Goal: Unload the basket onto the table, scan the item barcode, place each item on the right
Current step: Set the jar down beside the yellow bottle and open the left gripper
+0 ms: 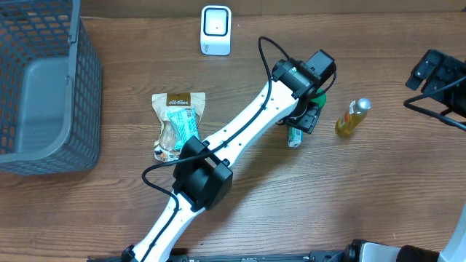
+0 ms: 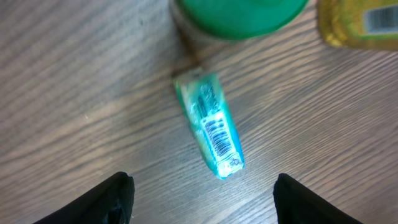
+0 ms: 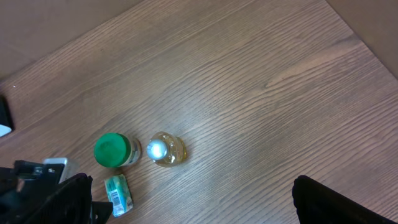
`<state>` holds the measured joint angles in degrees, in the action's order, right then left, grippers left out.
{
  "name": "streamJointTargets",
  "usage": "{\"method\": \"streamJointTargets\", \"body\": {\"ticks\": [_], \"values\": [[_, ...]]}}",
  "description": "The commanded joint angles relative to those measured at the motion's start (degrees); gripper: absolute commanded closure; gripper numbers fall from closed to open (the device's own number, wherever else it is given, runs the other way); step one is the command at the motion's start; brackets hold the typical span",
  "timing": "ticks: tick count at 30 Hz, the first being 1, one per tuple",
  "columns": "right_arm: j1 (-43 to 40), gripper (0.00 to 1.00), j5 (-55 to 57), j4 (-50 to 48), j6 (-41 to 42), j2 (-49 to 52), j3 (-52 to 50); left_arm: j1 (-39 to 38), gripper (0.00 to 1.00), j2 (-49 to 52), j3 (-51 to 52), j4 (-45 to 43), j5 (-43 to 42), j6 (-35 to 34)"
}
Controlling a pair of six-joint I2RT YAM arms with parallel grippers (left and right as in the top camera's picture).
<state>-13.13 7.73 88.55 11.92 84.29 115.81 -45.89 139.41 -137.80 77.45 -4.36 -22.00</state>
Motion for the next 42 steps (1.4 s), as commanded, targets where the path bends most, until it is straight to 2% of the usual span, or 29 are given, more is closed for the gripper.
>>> {"method": "streamJointTargets", "body": {"ticks": [1, 4, 9, 14, 23, 24, 27, 28, 32, 35, 37, 42], "values": [[-0.1, 0.00, 0.1, -0.1, -0.2, 0.0, 0.1, -0.1, 0.30, -0.4, 2.1, 0.0, -1.0, -7.6], [-0.1, 0.00, 0.1, -0.2, -0.2, 0.0, 0.1, -0.2, 0.32, -0.4, 3.4, -0.4, -1.0, -15.8], [-0.1, 0.00, 0.1, -0.1, -0.2, 0.0, 0.1, -1.4, 0.29, -0.4, 5.9, -4.2, 1.9, -20.9], [-0.1, 0.00, 0.1, -0.2, -0.2, 0.0, 0.1, -2.7, 0.28, -0.3, 9.0, -7.8, 4.8, -23.3], [-0.1, 0.00, 0.1, -0.1, -0.2, 0.0, 0.1, -3.0, 0.30, -0.3, 15.9, -15.5, 4.9, -23.3], [-0.1, 0.00, 0.1, -0.2, -0.2, 0.0, 0.1, -3.0, 0.34, -0.3, 16.7, -16.3, 4.9, -23.2], [-0.1, 0.00, 0.1, -0.1, -0.2, 0.0, 0.1, -2.9, 0.54, -0.3, 17.7, -17.1, 5.4, -23.2], [-0.1, 0.00, 0.1, -0.1, -0.2, 0.0, 0.1, -2.9, 0.57, -0.3, 17.7, -17.1, 5.6, -23.0], [-0.1, 0.00, 0.1, -0.2, -0.2, 0.0, 0.1, -2.8, 0.69, -0.3, 17.7, -17.0, 7.4, -22.4], [-0.1, 0.00, 0.1, -0.2, -0.2, 0.0, 0.1, -2.7, 0.70, -0.5, 17.6, -15.2, 8.0, -19.8], [-0.1, 0.00, 0.1, -0.1, -0.2, 0.0, 0.1, -2.3, 0.80, -0.7, 17.5, -13.4, 8.0, -19.7], [-0.1, 0.00, 0.1, -0.1, -0.2, 0.0, 0.1, -0.2, 0.86, -1.9, 17.3, -10.5, 7.9, -18.4]]}}
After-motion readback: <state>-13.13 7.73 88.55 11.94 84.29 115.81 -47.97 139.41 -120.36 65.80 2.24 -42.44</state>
